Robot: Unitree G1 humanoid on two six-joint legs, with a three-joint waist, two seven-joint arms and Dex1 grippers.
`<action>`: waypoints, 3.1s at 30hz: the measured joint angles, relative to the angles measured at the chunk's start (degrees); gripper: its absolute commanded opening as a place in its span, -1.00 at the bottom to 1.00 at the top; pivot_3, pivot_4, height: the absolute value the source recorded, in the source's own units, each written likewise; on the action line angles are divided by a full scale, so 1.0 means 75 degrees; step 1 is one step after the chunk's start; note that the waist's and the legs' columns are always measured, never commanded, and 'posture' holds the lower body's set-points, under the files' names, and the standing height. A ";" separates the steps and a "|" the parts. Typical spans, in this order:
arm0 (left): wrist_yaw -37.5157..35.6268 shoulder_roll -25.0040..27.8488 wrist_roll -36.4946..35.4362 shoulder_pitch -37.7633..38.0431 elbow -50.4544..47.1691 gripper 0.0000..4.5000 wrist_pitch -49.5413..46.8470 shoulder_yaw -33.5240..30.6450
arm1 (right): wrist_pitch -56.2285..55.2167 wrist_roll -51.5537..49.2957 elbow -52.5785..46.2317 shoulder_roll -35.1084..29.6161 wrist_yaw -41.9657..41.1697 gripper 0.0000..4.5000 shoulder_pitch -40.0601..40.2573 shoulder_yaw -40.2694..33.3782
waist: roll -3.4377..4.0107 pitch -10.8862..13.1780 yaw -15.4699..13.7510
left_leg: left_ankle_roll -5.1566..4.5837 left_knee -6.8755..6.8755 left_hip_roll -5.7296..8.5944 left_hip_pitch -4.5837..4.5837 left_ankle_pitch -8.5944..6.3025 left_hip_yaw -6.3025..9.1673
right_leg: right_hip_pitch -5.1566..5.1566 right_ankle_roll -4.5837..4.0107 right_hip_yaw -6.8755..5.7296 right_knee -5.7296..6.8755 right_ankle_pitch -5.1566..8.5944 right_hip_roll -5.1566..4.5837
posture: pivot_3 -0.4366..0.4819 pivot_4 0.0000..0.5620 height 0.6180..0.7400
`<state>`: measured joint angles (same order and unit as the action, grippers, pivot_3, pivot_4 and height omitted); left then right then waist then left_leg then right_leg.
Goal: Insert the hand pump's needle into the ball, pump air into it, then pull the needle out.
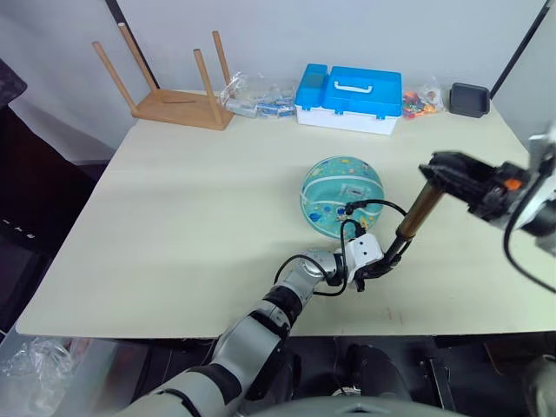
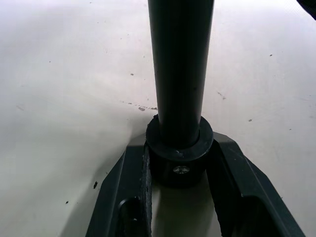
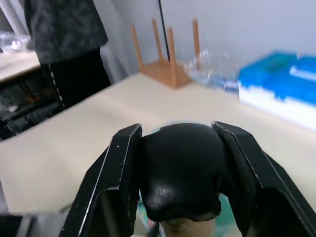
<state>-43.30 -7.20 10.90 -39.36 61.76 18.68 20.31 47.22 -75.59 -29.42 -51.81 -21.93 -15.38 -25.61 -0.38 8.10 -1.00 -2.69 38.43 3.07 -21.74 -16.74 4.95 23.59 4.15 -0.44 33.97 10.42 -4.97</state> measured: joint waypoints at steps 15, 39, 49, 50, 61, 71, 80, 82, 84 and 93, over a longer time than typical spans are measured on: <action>0.0147 0.0019 0.0029 0.0022 0.0202 -0.53 0.0011 -0.0008 | -0.1305 0.1719 0.0042 0.1081 -0.0898 -0.22 0.1271 0.0909 | -0.0083 -0.0070 0.0025 | -0.0009 0.0003 -0.0008 0.0073 -0.0006 -0.0009 | -0.0058 0.0003 0.0006 0.0007 0.0004 0.0009 | -0.05 -0.47 1.00; 0.0064 -0.0002 0.0019 0.0087 0.0066 -0.53 -0.0046 -0.0019 | -0.1064 0.2625 0.0404 0.1306 -0.1437 -0.22 0.1190 0.1421 | -0.0008 -0.0066 0.0003 | -0.0007 -0.0006 -0.0002 0.0083 -0.0008 -0.0007 | -0.0067 0.0001 0.0007 -0.0003 0.0007 -0.0001 | -0.05 -0.47 1.00; -0.0032 -0.0003 0.0014 0.0074 0.0022 -0.53 0.0043 -0.0020 | 0.0175 -0.0474 0.0037 -0.0337 -0.0443 -0.22 0.0083 -0.0308 | -0.0017 -0.0047 -0.0020 | -0.0008 0.0002 0.0002 0.0003 -0.0007 0.0000 | -0.0004 -0.0002 -0.0002 -0.0004 0.0004 -0.0005 | -0.05 -0.47 1.00; -0.0032 -0.0004 0.0014 0.0073 0.0024 -0.53 0.0043 -0.0019 | 0.0175 -0.0490 0.0036 -0.0305 -0.0415 -0.22 0.0089 -0.0308 | -0.0015 -0.0047 -0.0020 | -0.0008 0.0003 0.0002 0.0000 -0.0007 -0.0004 | -0.0001 -0.0002 0.0000 -0.0002 0.0004 -0.0007 | -0.05 -0.47 1.00; 0.0121 0.0028 0.0043 0.0138 0.0123 -0.53 0.0003 -0.0018 | -0.1442 0.2071 0.0233 0.1142 -0.1506 -0.22 0.1426 0.1210 | -0.0098 -0.0131 0.0026 | -0.0007 -0.0002 -0.0008 0.0076 -0.0007 -0.0004 | -0.0059 -0.0001 0.0001 0.0006 0.0008 0.0009 | -0.05 -0.47 1.00; 0.0218 0.0049 0.0055 0.0164 0.0170 -0.53 -0.0096 -0.0023 | -0.3043 0.4544 0.1629 0.2168 -0.2418 -0.22 0.1738 0.2882 | -0.0102 -0.0200 0.0037 | -0.0006 -0.0008 -0.0027 0.0161 -0.0010 -0.0003 | -0.0129 0.0038 0.0003 0.0008 0.0036 0.0025 | -0.05 -0.47 1.00; 0.0110 0.0005 0.0021 0.0156 0.0072 -0.53 -0.0015 -0.0023 | -0.1402 0.3215 0.0798 0.1401 -0.1975 -0.22 0.1358 0.1865 | -0.0014 -0.0095 0.0010 | -0.0007 -0.0007 -0.0004 0.0107 -0.0010 -0.0004 | -0.0092 0.0010 0.0007 -0.0002 0.0015 -0.0002 | -0.05 -0.47 1.00; 0.0072 -0.0001 0.0019 0.0155 0.0032 -0.53 0.0035 -0.0022 | -0.0905 0.2451 0.0492 0.0959 -0.1748 -0.22 0.1160 0.1307 | -0.0001 -0.0078 -0.0004 | -0.0007 -0.0006 0.0005 0.0076 -0.0009 -0.0003 | -0.0063 0.0010 0.0008 -0.0001 0.0014 -0.0007 | -0.05 -0.47 1.00; 0.0024 -0.0005 0.0019 0.0156 0.0015 -0.53 0.0068 -0.0021 | -0.0490 0.1590 0.0221 0.0521 -0.1494 -0.22 0.0916 0.0727 | 0.0001 -0.0070 -0.0011 | -0.0008 -0.0005 0.0007 0.0048 -0.0009 0.0002 | -0.0038 0.0007 0.0004 0.0000 0.0013 -0.0006 | -0.05 -0.47 1.00; -0.0026 -0.0009 0.0014 0.0150 -0.0005 -0.53 0.0101 -0.0020 | 0.0293 -0.0289 0.0116 -0.0697 -0.1019 -0.22 0.0298 -0.0551 | -0.0015 -0.0060 -0.0037 | -0.0011 0.0001 0.0010 0.0001 -0.0009 -0.0001 | -0.0001 0.0007 0.0002 -0.0004 0.0011 -0.0015 | -0.05 -0.47 1.00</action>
<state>-43.50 -7.27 11.01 -38.23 61.72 19.44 20.16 49.42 -77.76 -28.56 -57.03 -29.57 -13.15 -29.74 -0.50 7.65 -1.28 -2.77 38.44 3.15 -21.73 -16.81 4.95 23.58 4.20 -0.42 33.94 10.50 -5.08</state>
